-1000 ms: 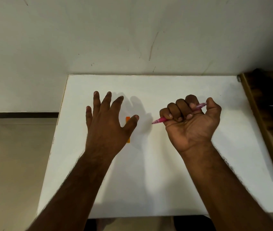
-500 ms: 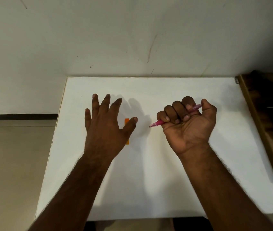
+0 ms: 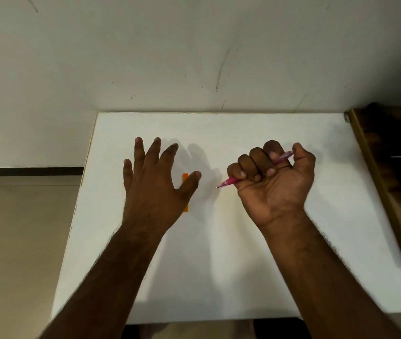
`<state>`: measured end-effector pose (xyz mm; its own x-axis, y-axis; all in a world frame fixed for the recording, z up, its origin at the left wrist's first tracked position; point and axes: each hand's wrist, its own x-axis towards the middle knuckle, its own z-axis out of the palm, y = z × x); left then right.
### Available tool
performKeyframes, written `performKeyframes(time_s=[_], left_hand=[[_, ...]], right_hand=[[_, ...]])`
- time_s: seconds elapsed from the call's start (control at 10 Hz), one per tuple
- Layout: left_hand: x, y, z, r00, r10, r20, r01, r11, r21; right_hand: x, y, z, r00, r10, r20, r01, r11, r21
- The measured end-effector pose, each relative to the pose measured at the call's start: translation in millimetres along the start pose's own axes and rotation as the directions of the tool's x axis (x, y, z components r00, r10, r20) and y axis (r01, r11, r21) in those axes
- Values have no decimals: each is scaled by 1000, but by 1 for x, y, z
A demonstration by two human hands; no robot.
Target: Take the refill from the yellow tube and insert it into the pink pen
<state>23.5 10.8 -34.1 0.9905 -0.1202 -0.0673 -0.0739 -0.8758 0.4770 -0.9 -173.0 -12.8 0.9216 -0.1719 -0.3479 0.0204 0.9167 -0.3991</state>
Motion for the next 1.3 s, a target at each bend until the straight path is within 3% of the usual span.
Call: performKeyframes(time_s=[1.3], left_hand=[[-2, 0, -1, 1000, 3, 2, -3, 1000, -11]], right_hand=[[-2, 1, 1, 1000, 9, -6, -9, 1000, -12]])
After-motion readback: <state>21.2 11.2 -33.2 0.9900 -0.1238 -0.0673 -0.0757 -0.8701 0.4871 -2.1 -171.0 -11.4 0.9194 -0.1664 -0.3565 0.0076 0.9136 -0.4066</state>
